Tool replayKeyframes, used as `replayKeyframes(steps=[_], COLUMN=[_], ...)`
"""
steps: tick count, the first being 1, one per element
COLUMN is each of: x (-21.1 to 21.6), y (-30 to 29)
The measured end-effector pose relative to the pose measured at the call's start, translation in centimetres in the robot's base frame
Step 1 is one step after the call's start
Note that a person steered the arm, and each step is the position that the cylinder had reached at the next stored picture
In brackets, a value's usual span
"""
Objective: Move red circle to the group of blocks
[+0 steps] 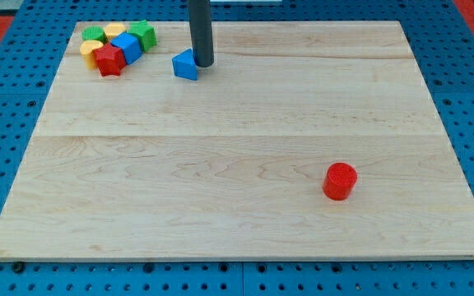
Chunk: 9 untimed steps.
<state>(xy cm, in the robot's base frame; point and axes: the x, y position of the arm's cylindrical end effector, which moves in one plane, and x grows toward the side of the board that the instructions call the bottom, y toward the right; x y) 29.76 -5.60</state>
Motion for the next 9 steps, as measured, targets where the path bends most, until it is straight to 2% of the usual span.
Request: replayKeyframes(steps=[1,2,3,4,5,7,8,9], x=[2.2,1.2,-1.7,1.7,9.7,20.9,25.0,23.7], y=[0.2,-6.1,-6.7,0.2,8.3,23.9,22.3,15.1])
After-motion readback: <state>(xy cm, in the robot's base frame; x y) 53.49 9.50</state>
